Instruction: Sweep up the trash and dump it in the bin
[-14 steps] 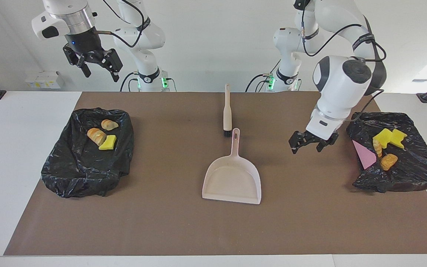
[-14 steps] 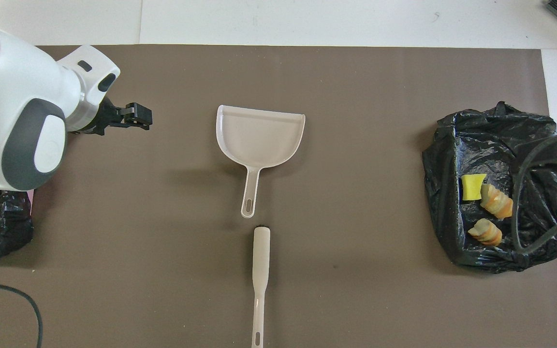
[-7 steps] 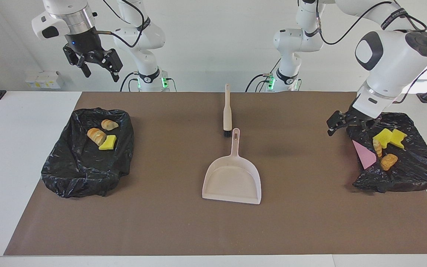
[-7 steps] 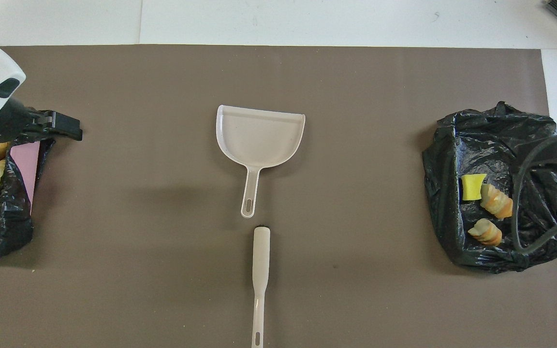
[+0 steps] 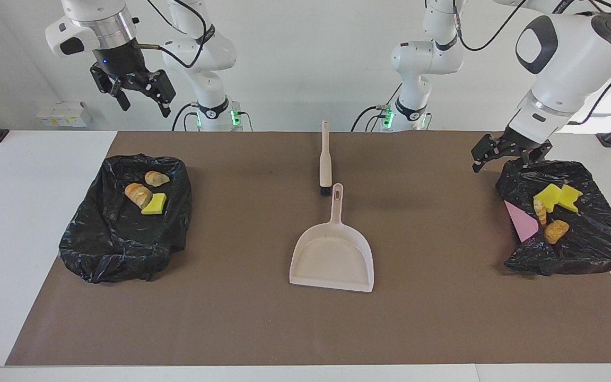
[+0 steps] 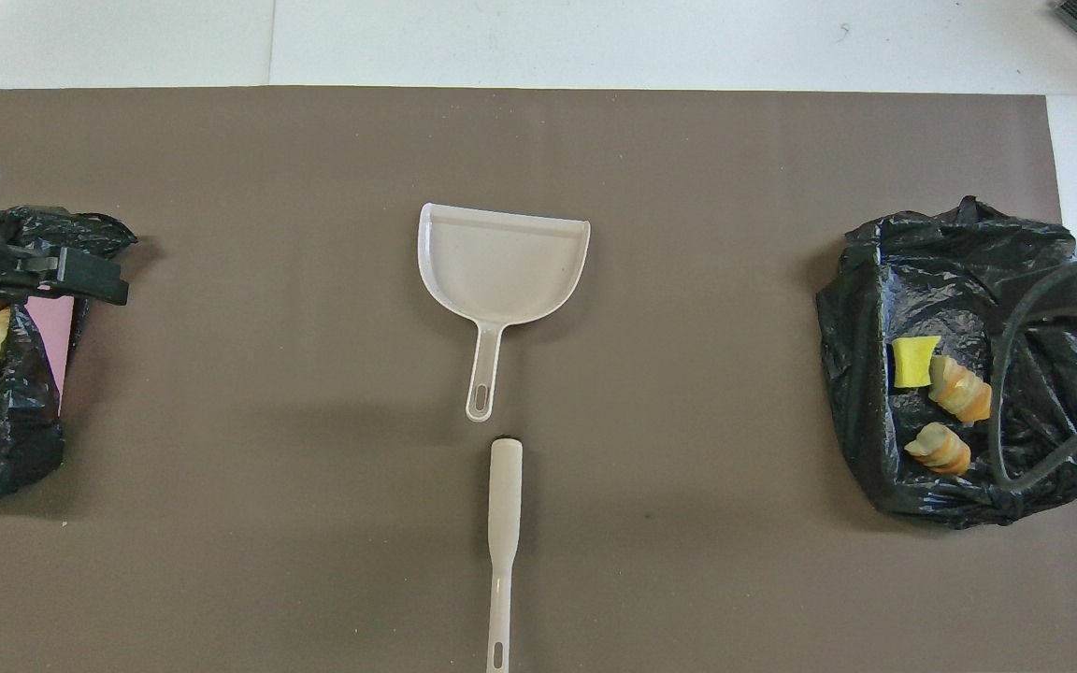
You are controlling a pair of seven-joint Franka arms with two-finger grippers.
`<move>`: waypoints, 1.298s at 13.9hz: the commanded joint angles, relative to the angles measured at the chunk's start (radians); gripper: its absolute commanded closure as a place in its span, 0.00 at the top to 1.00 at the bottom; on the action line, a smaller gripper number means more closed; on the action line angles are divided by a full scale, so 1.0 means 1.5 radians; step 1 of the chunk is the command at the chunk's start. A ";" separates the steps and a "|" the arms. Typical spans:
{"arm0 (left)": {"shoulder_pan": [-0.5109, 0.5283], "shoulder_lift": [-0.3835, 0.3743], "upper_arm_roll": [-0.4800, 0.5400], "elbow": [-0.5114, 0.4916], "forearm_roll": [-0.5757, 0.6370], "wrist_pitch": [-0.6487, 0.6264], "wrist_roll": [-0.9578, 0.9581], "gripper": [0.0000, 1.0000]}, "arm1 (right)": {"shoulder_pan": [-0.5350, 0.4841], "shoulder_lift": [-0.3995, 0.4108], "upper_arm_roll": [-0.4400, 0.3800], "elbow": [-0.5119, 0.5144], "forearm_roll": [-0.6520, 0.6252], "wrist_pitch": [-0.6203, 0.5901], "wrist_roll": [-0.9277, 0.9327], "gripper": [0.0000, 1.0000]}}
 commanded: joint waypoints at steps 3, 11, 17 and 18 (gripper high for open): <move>-0.003 -0.026 0.001 0.012 0.024 -0.079 0.018 1.00 | -0.005 -0.009 0.001 -0.011 0.001 0.000 -0.053 1.00; -0.001 -0.017 -0.001 0.041 0.032 -0.107 0.034 1.00 | -0.005 -0.012 0.000 -0.009 0.001 0.002 -0.052 1.00; 0.000 -0.013 -0.003 0.057 0.040 -0.120 0.034 1.00 | -0.005 -0.013 -0.001 -0.012 0.002 0.004 -0.053 1.00; 0.000 -0.013 -0.003 0.059 0.040 -0.122 0.034 1.00 | -0.005 -0.013 -0.001 -0.012 0.002 0.004 -0.053 1.00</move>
